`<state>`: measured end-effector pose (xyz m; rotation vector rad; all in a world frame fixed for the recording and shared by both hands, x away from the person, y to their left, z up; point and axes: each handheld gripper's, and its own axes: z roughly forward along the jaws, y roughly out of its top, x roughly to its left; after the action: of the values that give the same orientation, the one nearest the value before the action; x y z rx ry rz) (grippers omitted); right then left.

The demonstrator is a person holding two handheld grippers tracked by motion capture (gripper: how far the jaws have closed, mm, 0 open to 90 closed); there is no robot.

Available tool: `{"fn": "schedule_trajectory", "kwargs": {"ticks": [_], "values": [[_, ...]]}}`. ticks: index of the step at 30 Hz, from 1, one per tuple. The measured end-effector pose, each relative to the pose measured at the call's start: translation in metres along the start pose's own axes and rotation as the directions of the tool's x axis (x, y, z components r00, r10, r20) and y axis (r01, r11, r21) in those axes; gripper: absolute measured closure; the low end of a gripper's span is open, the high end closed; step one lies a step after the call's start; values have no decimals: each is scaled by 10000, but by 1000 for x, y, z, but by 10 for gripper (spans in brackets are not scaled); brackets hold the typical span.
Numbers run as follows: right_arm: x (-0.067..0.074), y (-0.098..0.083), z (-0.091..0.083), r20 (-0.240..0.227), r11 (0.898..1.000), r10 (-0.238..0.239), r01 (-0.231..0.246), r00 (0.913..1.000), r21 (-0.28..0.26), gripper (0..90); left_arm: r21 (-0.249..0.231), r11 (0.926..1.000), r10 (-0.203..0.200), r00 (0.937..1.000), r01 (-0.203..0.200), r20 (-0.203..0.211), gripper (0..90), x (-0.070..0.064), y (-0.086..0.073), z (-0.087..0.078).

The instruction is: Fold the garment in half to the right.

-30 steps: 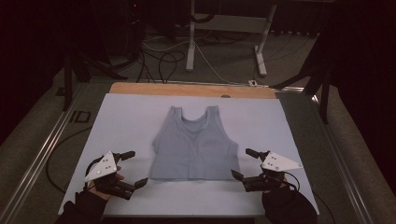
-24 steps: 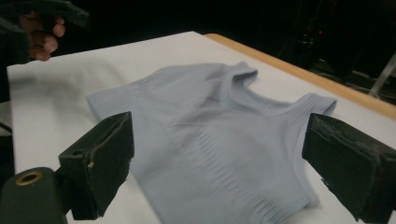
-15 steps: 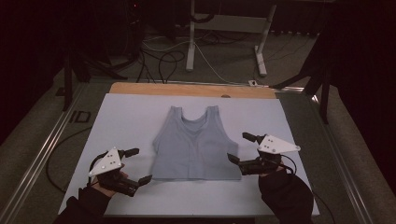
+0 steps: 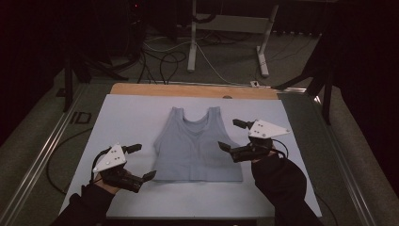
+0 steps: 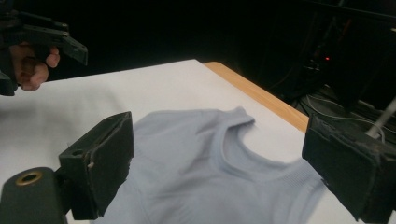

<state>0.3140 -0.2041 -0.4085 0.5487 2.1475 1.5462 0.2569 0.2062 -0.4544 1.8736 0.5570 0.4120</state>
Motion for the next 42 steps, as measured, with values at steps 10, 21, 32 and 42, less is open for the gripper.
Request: {"fn": "schedule_trajectory", "kwargs": {"ticks": [10, 21, 32, 42], "values": [[3, 19, 48, -680, 9997, -190, 197, 9975, 107, 91, 201, 9998, -16, 9991, 25, -435, 3, -3, 8, 4], [3, 30, 96, -882, 9991, -114, 149, 9960, 385, 91, 428, 9976, -489, 9931, 537, -1064, 3, -6, 9, 14], [-9, 32, 133, -801, 9990, 149, -114, 9967, 441, 91, 729, 9931, -820, 9884, 918, -1278, 4, -4, -1, 24], [-17, 41, 168, -586, 9977, 164, -124, 9981, 673, 92, 1659, 9711, -1524, 9806, 1718, -1236, 3, 1, -17, 38]]}}
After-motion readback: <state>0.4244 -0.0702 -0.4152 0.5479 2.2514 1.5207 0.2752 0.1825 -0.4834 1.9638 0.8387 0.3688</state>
